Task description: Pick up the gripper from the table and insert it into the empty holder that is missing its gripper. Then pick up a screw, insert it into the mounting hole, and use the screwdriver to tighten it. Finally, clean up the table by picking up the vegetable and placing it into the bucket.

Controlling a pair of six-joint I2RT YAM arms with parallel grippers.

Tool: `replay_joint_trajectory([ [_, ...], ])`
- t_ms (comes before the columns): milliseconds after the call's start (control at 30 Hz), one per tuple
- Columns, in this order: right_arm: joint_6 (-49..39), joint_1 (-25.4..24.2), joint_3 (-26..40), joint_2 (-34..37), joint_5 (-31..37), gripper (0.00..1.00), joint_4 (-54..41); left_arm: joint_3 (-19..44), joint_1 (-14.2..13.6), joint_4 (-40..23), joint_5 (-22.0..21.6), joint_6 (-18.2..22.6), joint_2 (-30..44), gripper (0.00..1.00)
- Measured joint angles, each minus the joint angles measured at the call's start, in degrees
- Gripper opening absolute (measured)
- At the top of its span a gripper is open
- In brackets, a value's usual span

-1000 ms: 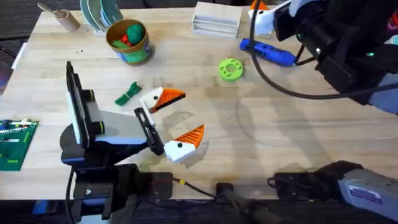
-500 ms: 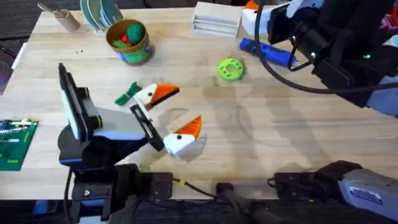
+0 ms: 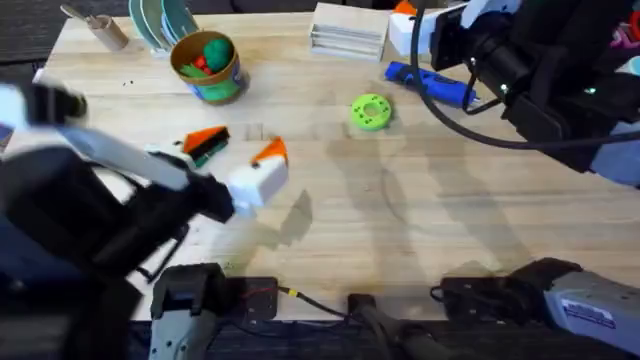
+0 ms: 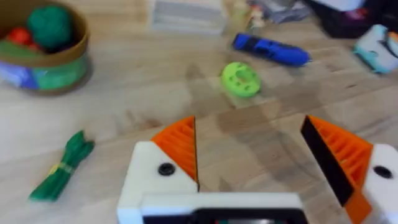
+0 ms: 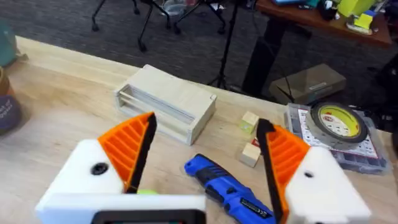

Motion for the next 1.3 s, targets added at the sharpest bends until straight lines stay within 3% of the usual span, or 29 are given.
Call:
replay_joint_trajectory([
  [200,0.22,0.00,0.00,-0.01,-0.02,0.991,0.00,13.67,0.02,-9.89,-11.49,-0.06,16.86,0.993],
  [300,0.22,0.00,0.00,0.00,-0.01,0.992,-0.03,17.49,0.02,-11.28,-16.46,1.07,23.87,0.993],
  [533,0.24,0.00,0.00,-0.01,-0.02,0.994,-3.26,18.58,0.02,-9.82,-25.16,3.36,36.01,0.993],
  [567,0.23,0.00,0.00,0.00,-0.02,0.992,-4.70,18.58,0.02,-9.80,-28.66,3.77,40.05,0.993],
  [633,0.24,0.00,0.00,0.00,-0.02,0.992,-5.13,18.59,0.02,-9.78,-30.90,5.15,42.69,0.993],
  [767,0.24,0.00,0.00,0.00,-0.02,0.992,-5.14,18.59,0.02,-9.76,-33.74,11.99,47.58,0.992],
  [1033,0.22,0.00,0.00,0.00,-0.02,0.993,-5.14,18.58,0.00,-9.36,-35.41,26.89,57.21,0.992],
  [1300,0.24,0.00,0.00,0.00,-0.02,0.993,-5.16,18.59,1.76,-1.29,-35.61,32.07,65.08,0.993],
])
